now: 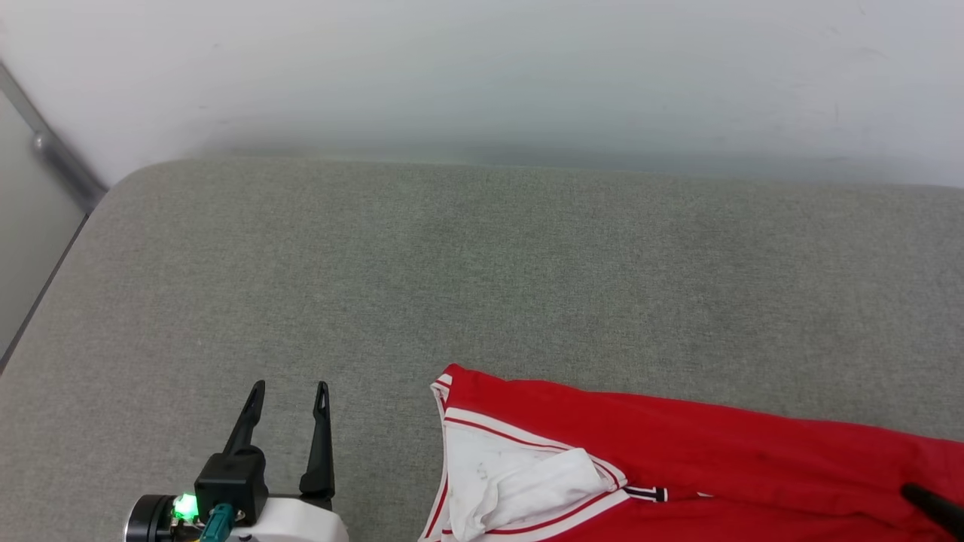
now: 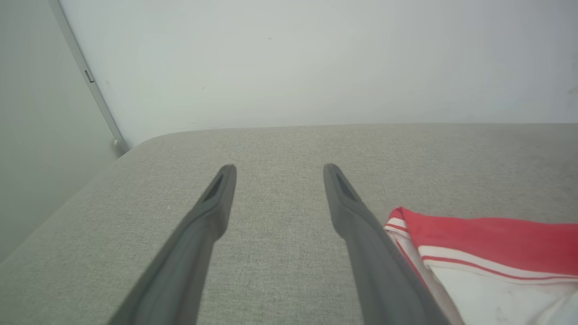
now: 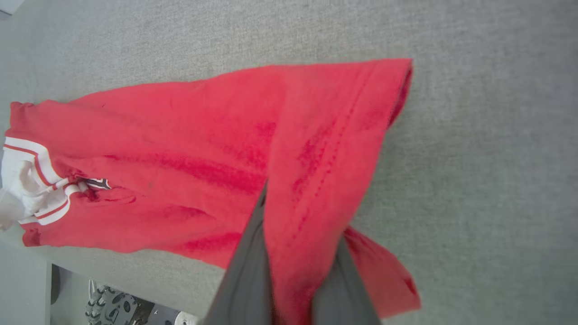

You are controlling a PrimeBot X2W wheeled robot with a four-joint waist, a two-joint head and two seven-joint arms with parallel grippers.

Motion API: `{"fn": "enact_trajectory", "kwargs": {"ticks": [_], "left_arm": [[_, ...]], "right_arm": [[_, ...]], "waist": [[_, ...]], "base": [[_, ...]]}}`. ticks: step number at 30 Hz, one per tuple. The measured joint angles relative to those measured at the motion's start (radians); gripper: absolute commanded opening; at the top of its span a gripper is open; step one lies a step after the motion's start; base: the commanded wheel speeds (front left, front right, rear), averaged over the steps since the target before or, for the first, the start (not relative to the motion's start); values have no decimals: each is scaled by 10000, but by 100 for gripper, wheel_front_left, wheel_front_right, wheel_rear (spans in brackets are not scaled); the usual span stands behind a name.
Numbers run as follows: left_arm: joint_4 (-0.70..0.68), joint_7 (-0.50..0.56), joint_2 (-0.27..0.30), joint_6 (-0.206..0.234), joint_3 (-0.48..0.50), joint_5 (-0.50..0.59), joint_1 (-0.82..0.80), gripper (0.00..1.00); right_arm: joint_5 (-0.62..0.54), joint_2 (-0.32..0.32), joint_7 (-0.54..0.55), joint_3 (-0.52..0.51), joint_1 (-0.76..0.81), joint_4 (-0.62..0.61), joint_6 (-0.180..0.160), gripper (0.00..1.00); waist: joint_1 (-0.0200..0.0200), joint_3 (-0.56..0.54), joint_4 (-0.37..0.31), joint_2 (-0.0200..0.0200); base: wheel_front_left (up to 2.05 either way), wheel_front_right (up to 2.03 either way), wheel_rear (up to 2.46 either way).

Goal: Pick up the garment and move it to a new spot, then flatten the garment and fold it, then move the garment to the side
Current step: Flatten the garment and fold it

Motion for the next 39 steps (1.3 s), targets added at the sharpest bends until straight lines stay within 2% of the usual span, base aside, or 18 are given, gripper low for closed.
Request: {"fn": "enact_trajectory", "kwargs": {"ticks": [3, 11, 12, 16, 20, 26, 32, 34, 39], "left_arm": [[4, 0, -102, -96, 94, 125, 67, 100], [-44, 0, -408, -370, 372, 491, 220, 100], [-46, 0, -462, -422, 428, 552, 219, 100], [-52, 0, -531, -499, 535, 621, 216, 100], [-79, 0, -654, -627, 602, 704, 196, 100], [-65, 0, -775, -782, 708, 750, -107, 100], [-54, 0, -865, -903, 802, 817, -379, 100], [-56, 0, -932, -963, 813, 828, -452, 100], [-63, 0, -1001, -986, 803, 834, -594, 100]], "right_arm": [[-40, -77, 213, -23, 71, -430, -2, 0], [-502, 188, 991, 479, 95, -2980, -2, 0], [-731, 278, 1210, 780, 14, -3549, -2, 0], [-1145, 489, 1542, 1358, -514, -4253, -2, 0], [-1588, 834, 2002, 2468, -1419, -4669, -2, 0], [-2159, 1383, 2284, 4399, -3138, -4276, -2, 0], [-2535, 2178, 1948, 6136, -4924, -2863, -2, 0], [-2591, 2514, 1733, 6890, -5512, -1942, -2, 0], [-2681, 2888, 1367, 7814, -6015, -855, -2, 0]], "waist": [[0, -56, -33, 0], [0, -114, -84, 0], [0, -86, -58, -1], [0, 0, -21, 0], [0, 177, 34, 0], [0, 572, 140, 0], [0, 989, 239, 0], [1, 1178, 317, 0], [1, 1392, 438, 0]], "base": [[0, 0, 0], [0, 0, 0], [0, 0, 0], [0, 0, 0], [0, 0, 0], [0, 0, 0], [0, 0, 0], [0, 0, 0], [0, 0, 0]]}}
